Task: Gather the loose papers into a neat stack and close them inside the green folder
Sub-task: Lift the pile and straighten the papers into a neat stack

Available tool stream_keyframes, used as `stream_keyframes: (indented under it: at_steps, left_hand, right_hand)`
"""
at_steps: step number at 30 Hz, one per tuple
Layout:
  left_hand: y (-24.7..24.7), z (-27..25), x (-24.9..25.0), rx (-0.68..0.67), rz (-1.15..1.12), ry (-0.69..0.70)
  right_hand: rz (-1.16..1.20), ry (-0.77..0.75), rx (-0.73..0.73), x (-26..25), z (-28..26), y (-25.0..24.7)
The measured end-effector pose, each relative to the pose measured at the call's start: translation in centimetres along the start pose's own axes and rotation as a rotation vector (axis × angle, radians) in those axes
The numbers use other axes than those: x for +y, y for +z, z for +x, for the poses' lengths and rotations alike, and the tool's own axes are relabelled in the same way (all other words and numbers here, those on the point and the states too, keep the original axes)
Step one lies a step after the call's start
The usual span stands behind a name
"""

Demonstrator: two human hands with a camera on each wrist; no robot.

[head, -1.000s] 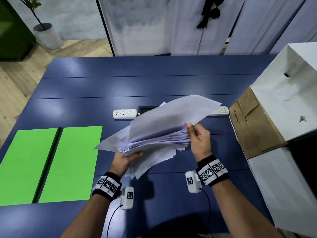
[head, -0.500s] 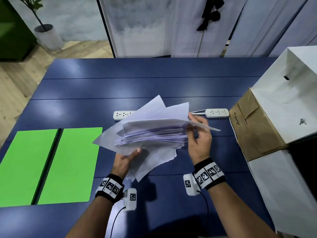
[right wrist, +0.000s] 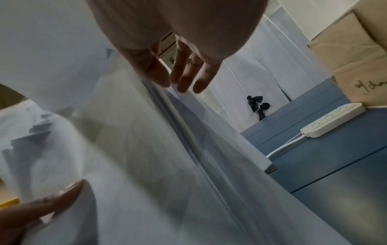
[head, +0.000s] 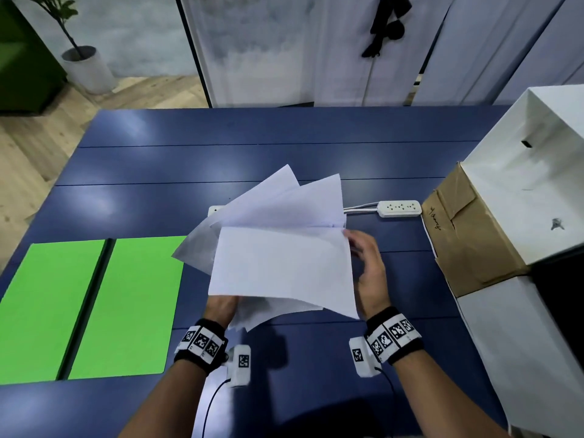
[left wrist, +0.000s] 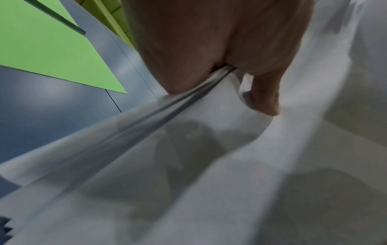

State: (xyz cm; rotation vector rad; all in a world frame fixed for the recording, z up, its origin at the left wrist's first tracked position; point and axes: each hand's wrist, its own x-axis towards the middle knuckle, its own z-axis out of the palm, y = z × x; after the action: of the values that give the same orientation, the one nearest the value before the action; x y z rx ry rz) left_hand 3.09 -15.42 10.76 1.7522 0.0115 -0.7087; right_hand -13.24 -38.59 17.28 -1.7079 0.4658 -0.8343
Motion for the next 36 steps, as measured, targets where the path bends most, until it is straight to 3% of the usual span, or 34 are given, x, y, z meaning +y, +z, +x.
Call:
stream_keyframes:
  at_steps: [3, 7, 9, 14, 18, 22, 29, 33, 36]
  left_hand:
    - [0.8, -1.0, 2.6, -0.077, -0.060, 0.163]
    - [1.1, -2.0, 3.0, -0.130, -0.197, 0.244]
    - [0.7, -1.7, 2.5, -0.119, -0.242, 0.212]
    - [0.8, -2.0, 3.2, -0.138, -0.238, 0.186]
    - [0.7, -1.7, 3.0, -0.133, -0.258, 0.141]
    - [0.6, -1.0, 3.0, -0.102, -0.261, 0.106]
    - [0.4, -0.8, 2.8, -0.090, -0.245, 0.066]
    - [0.4, -0.7, 2.4, -0.073, -0.267, 0.043]
    - [0.6, -1.0, 2.4, -0.067, -0.265, 0.095]
  right_hand:
    - [0.020, 0.051, 0.028, -1.0, 0.7, 0.0]
    - [-0.128, 0.085, -0.102, -0.7, 2.1, -0.7]
    - [-0.110, 0.122, -0.181, 0.2, 2.8, -0.9]
    - [0.198, 0.329, -0.148, -0.7, 5.4, 0.2]
    - [0.190, 0.341, -0.160, -0.7, 5.9, 0.4]
    - [0.097, 0.260, -0.130, -0.6, 5.2, 0.8]
    - [0.142, 0.381, -0.053, 0.9, 4.4, 1.7]
    - [0.075, 0.463, -0.174, 1.6, 4.1, 1.6]
    - [0.016, 0.452, -0.149, 2.6, 3.9, 1.8]
